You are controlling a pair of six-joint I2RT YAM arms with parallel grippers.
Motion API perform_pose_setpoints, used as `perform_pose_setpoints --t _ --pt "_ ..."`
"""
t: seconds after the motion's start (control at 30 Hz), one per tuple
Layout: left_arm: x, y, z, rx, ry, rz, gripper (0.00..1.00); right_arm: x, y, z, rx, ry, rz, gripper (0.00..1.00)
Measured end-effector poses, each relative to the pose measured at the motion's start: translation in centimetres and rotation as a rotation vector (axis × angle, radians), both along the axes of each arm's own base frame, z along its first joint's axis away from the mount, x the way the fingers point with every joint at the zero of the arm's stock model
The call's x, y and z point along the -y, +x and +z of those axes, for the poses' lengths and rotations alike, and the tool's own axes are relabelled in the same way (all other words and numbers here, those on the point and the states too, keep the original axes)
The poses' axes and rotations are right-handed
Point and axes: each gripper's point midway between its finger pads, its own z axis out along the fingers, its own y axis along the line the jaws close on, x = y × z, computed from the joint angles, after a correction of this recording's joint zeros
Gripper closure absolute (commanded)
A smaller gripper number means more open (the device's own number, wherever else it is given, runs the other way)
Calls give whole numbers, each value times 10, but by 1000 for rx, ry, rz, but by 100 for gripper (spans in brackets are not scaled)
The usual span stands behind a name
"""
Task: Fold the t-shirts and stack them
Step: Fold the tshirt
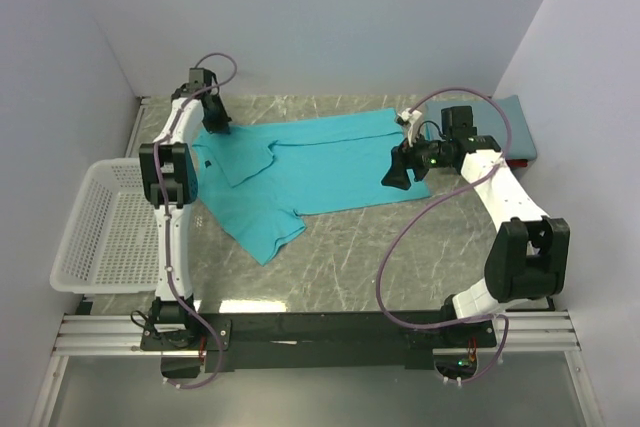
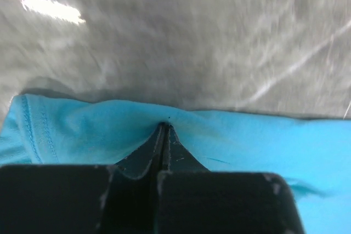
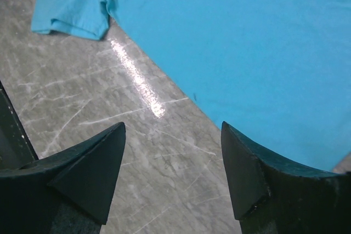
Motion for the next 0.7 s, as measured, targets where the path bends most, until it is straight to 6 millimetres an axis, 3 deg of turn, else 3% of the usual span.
perform_pose_setpoints --t 0.1,0.2,0.3,0.33,0.4,0.43,0.6,0.63,0.7 --pt "-9 8 2 12 -8 10 96 3 3 -3 -2 -18 -9 17" --pt "-12 3 5 24 -18 -13 82 8 6 -6 12 -51 -26 13" --pt "-9 -26 18 16 -32 -68 72 13 10 -6 38 -81 -45 11" --pt "-5 -39 33 45 -35 -95 60 15 10 -5 58 -91 -51 11" --pt "6 -71 75 114 -50 -156 37 19 9 -1 100 -112 -64 10" --pt "12 -84 105 199 -53 -189 2 21 7 2 129 -118 -69 10" --pt "39 -166 273 770 -72 -296 1 24 -3 23 324 -122 -71 8" --pt "43 -185 294 875 -69 -323 0 24 -5 25 349 -123 -69 8" --pt "55 -216 315 1002 -43 -380 1 22 -7 28 356 -115 -61 8"
